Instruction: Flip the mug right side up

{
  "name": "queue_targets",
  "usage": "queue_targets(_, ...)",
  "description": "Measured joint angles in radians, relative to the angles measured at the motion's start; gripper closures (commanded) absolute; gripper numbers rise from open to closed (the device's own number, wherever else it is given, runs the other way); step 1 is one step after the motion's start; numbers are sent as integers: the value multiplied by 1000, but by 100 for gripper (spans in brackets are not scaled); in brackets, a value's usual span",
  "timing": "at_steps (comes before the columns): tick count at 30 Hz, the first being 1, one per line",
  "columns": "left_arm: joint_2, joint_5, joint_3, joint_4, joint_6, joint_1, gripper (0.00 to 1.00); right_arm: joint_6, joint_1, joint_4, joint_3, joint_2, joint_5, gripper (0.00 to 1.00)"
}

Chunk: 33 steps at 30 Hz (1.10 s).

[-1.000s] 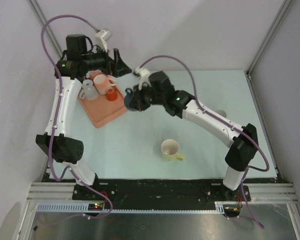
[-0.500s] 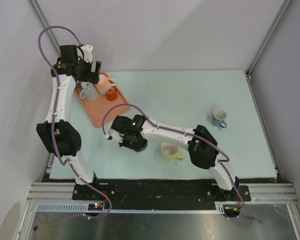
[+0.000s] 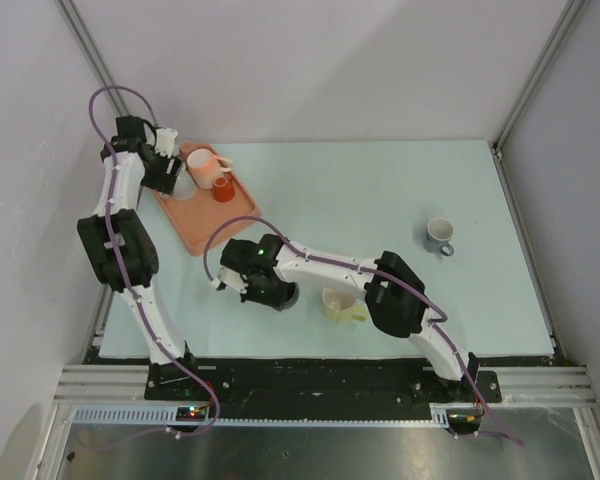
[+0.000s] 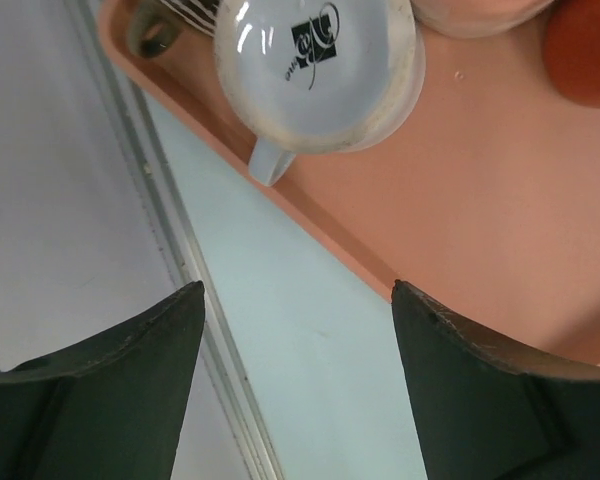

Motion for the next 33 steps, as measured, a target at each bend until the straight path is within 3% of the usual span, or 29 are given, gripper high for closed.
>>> queue_targets(9,124,96,47,-1,72,49,38,5,-16,12,1,11,-32,43)
queue_targets(13,184,97,126,8,100,52,39,12,-24,21,1,3,-35,29)
queue_targets(23,266,117,180,16,163,52,46,34,-31,36,1,-111,-44,24)
queue_targets(27,296,128,187,15,188,52,61,48,-34,36,1,-137,-43,24)
queue_targets(33,302,182,186,9,221,53,97,71,-51,35,1,-140,-43,24)
